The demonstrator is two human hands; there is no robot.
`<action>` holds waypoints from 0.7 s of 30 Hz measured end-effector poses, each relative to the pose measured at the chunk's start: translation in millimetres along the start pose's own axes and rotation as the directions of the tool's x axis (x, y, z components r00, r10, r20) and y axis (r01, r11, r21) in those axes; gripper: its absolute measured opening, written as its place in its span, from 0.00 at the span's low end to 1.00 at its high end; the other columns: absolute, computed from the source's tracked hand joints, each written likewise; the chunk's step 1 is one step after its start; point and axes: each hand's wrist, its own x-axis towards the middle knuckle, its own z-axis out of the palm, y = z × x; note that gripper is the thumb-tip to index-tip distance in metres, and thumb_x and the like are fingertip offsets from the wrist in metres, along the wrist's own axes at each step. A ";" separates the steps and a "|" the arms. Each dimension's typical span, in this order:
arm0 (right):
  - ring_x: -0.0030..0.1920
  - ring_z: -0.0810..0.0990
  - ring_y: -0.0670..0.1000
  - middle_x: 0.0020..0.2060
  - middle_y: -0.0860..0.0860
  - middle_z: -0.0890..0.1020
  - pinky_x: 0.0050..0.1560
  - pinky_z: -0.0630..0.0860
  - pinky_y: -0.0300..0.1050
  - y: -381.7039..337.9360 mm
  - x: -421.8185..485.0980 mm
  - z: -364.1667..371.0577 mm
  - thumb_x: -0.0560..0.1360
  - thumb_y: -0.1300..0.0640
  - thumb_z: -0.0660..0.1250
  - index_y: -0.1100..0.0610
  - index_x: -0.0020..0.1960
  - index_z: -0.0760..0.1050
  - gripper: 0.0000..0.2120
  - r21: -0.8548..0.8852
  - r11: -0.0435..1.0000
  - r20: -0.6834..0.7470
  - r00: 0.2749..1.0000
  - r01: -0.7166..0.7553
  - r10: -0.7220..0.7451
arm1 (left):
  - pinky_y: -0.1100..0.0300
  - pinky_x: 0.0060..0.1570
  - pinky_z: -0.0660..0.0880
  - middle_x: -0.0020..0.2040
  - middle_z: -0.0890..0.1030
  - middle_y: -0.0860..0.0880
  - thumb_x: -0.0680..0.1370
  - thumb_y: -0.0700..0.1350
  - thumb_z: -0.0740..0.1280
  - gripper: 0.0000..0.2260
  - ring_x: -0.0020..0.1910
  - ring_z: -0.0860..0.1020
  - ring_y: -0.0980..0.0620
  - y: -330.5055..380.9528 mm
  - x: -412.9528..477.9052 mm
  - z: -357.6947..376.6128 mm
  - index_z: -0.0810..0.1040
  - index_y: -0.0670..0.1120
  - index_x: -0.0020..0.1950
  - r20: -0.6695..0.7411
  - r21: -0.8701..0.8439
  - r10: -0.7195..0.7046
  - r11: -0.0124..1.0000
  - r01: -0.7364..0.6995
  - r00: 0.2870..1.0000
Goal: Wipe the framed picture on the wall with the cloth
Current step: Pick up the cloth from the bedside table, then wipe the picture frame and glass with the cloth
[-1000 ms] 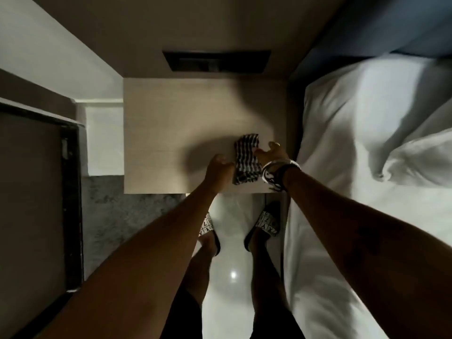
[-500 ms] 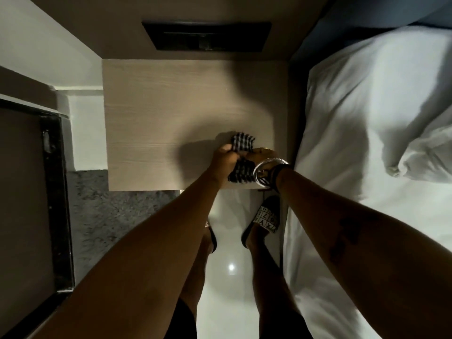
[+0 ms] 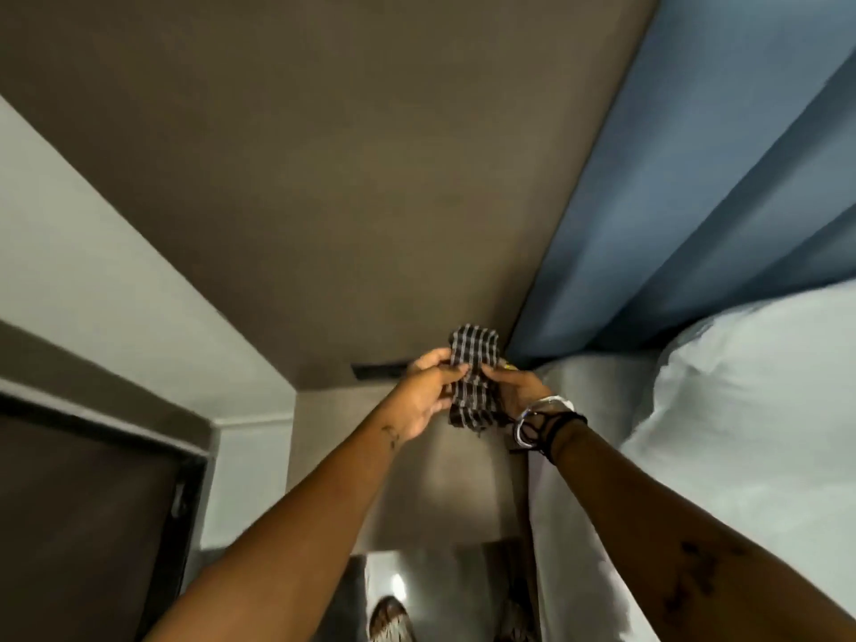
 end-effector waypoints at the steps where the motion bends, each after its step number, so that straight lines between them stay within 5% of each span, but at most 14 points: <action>1: 0.47 0.86 0.56 0.47 0.57 0.86 0.50 0.82 0.51 -20.8 -11.2 10.6 0.68 0.65 0.69 0.61 0.58 0.76 0.19 -0.016 0.999 0.010 0.999 0.034 -0.034 | 0.44 0.66 0.72 0.61 0.82 0.44 0.77 0.40 0.67 0.18 0.62 0.79 0.45 21.5 -11.3 5.4 0.74 0.43 0.67 0.007 0.011 0.028 1.000 -0.028 1.000; 11: 0.39 0.87 0.55 0.40 0.58 0.87 0.41 0.84 0.49 -200.1 -124.5 109.3 0.78 0.72 0.54 0.63 0.55 0.76 0.14 -0.249 0.906 -0.004 0.935 0.342 -0.354 | 0.58 0.37 0.76 0.49 0.83 0.47 0.78 0.46 0.66 0.07 0.44 0.80 0.52 210.9 -142.0 74.3 0.78 0.46 0.54 0.116 0.284 0.303 0.903 -0.324 0.946; 17: 0.45 0.79 0.60 0.49 0.63 0.80 0.53 0.75 0.55 -275.7 -192.3 139.8 0.78 0.71 0.55 0.68 0.68 0.69 0.20 -0.212 0.853 -0.214 0.830 0.476 -0.516 | 0.61 0.38 0.72 0.53 0.79 0.51 0.78 0.51 0.66 0.11 0.50 0.77 0.53 288.5 -194.5 109.8 0.76 0.45 0.56 0.217 0.501 0.445 0.713 -0.491 0.869; 21: 0.49 0.81 0.62 0.47 0.64 0.83 0.52 0.78 0.56 -320.1 -248.4 156.7 0.75 0.62 0.62 0.69 0.58 0.77 0.15 -0.022 0.729 -0.347 0.679 0.684 -0.647 | 0.59 0.40 0.74 0.56 0.79 0.48 0.77 0.53 0.68 0.16 0.48 0.79 0.51 349.5 -217.4 125.9 0.75 0.44 0.60 0.253 0.499 0.602 0.589 -0.636 0.757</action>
